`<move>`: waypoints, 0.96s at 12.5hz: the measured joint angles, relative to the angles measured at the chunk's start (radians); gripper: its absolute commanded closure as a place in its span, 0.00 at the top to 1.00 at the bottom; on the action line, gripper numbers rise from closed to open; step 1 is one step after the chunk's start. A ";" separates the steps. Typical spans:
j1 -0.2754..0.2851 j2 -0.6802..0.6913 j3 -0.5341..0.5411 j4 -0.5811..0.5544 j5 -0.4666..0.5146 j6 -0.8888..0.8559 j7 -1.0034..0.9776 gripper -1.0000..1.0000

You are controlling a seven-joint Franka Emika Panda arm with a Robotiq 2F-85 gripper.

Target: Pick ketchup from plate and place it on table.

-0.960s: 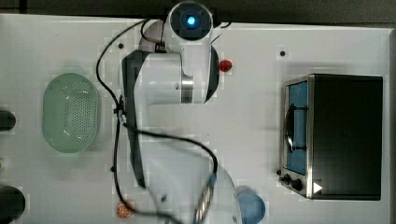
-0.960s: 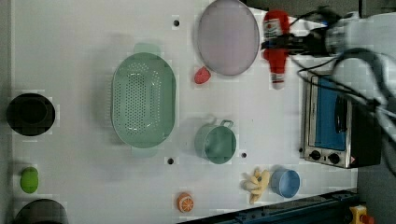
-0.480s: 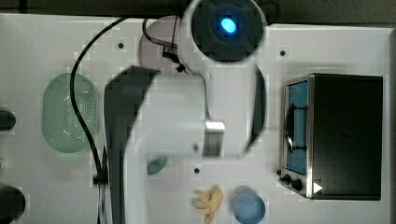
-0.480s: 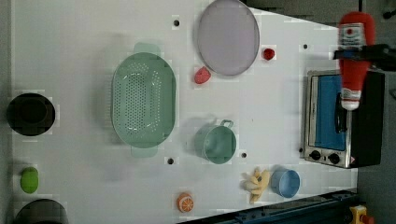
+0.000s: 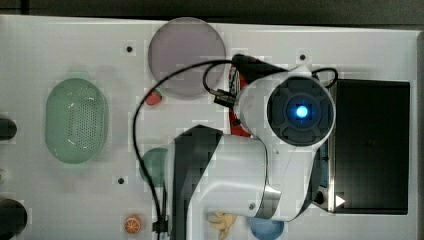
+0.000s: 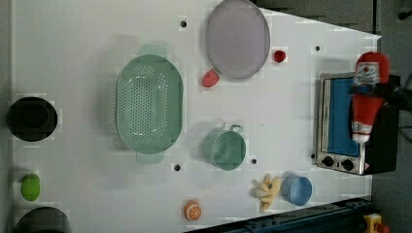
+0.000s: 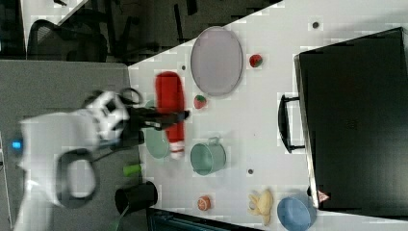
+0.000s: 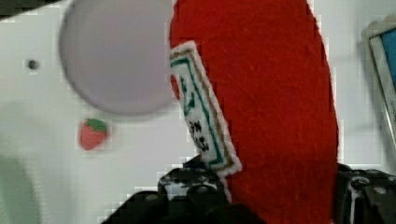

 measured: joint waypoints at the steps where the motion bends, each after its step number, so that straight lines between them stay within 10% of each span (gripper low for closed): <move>1: 0.000 0.009 -0.001 -0.076 0.002 0.048 0.000 0.60; 9: 0.015 0.294 0.032 -0.326 -0.006 0.368 0.000 0.63; 12: 0.017 0.361 0.031 -0.328 -0.006 0.447 0.000 0.94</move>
